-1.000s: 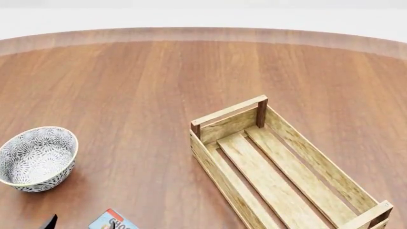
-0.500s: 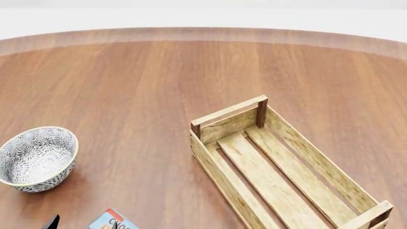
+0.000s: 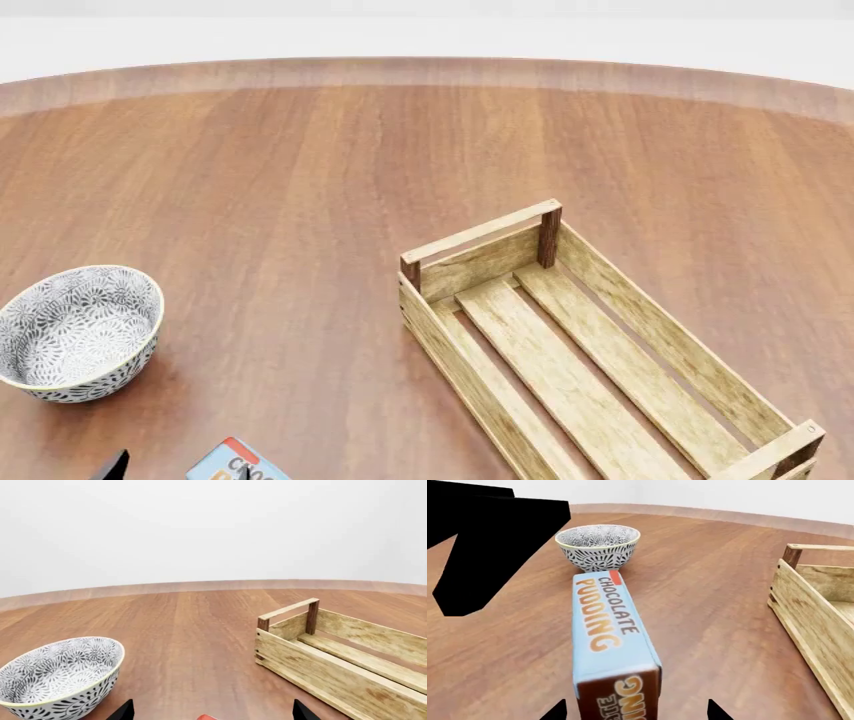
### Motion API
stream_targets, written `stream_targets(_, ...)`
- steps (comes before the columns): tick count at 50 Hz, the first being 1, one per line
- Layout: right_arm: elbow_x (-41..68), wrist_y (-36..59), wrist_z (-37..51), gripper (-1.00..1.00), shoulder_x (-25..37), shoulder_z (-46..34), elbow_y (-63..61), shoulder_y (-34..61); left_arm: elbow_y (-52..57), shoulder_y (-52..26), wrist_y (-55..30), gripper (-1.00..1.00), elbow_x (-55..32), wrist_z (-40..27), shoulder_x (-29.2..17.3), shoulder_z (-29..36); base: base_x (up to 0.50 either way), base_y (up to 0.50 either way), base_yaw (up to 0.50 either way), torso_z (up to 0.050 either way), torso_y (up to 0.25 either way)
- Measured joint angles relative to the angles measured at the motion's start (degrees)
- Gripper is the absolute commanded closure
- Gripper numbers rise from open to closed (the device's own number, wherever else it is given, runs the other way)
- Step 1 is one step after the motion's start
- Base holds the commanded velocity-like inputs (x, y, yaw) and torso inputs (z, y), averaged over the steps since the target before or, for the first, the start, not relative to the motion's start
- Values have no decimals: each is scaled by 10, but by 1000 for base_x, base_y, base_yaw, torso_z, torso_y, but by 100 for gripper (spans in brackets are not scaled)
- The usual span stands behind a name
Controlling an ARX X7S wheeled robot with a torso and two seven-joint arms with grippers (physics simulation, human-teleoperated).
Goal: Pick up the chocolate pudding and put it in the tray.
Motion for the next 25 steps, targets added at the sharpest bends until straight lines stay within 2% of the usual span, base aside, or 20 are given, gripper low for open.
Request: stream_targets(25, 9, 0, -5, -100, -11, -8, 22, 18, 6, -3, -4, -100, -3, -8, -5, 13, 0, 0, 0, 0, 0)
